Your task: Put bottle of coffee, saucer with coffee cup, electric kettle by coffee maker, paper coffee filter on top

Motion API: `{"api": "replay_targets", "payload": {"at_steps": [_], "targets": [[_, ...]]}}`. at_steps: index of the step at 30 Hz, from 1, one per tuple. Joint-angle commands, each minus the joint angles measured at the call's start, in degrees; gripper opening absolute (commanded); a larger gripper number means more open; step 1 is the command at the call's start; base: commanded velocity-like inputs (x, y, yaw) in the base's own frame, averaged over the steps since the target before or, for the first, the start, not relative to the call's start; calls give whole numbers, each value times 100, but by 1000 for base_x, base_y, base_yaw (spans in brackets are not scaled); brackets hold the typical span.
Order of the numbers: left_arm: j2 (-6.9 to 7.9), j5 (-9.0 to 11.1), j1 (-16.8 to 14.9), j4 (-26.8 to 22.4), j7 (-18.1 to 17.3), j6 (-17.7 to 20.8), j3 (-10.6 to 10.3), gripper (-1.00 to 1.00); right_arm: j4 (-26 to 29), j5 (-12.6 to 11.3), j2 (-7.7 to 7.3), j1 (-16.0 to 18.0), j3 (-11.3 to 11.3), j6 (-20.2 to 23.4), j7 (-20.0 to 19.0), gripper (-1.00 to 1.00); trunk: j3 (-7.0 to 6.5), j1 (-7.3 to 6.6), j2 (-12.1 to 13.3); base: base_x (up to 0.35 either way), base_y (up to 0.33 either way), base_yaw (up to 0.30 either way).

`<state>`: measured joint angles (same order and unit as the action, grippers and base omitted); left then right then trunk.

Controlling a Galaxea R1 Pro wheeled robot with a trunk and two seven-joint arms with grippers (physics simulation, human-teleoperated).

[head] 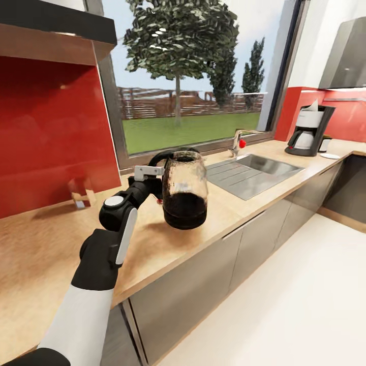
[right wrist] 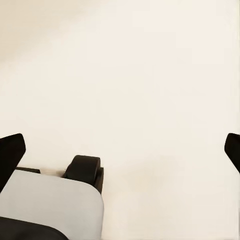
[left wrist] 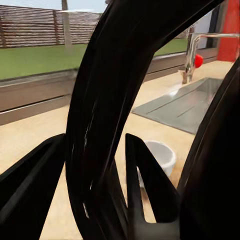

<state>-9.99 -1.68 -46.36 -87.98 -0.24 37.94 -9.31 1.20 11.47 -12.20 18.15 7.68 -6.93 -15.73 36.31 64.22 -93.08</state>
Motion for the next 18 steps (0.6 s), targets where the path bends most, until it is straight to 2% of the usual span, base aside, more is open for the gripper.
{"api": "replay_targets", "payload": {"at_steps": [1, 18], "targets": [[-1, -17, -5, -9, -2, 31, -1, -100, -5, 57, -1, 5, 49, -19, -18, 100, 5, 0, -3, 53, -70, -252], [-1, -17, -4, -9, -2, 30, -1, -100, -5, 57, -1, 5, 49, -19, -18, 100, 5, 0, -3, 7, -15, -258]]}}
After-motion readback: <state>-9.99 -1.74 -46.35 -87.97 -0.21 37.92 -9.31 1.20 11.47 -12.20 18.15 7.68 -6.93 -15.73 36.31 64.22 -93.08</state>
